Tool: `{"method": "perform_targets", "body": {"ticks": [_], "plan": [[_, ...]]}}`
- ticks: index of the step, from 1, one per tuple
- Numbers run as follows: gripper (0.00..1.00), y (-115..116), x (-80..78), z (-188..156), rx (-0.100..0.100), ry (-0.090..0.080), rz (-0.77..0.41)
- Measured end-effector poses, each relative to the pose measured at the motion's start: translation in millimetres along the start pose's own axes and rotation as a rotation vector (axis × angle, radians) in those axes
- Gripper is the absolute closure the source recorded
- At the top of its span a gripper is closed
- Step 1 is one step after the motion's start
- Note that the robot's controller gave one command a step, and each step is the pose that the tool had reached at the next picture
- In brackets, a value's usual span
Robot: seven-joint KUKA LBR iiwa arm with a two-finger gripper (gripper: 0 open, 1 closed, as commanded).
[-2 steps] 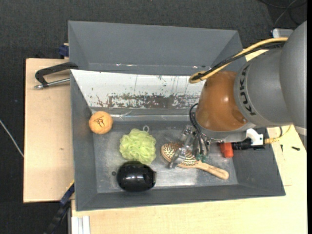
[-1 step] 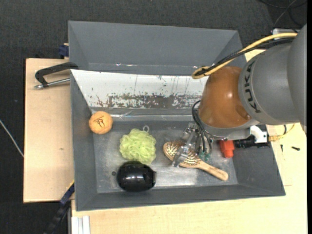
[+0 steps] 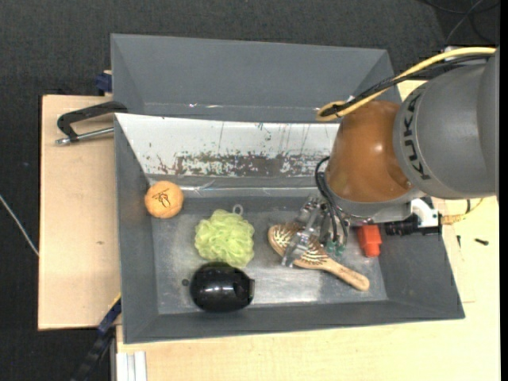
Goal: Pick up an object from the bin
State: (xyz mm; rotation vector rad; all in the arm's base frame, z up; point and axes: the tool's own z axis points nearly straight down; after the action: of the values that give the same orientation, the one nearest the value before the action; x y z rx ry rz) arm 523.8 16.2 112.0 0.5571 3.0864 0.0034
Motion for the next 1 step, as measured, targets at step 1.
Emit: {"method": "perform_targets", "body": {"ticks": [1], "plan": [[1.0, 0.0, 0.3, -8.4, 0.0, 0.0, -0.001]]}}
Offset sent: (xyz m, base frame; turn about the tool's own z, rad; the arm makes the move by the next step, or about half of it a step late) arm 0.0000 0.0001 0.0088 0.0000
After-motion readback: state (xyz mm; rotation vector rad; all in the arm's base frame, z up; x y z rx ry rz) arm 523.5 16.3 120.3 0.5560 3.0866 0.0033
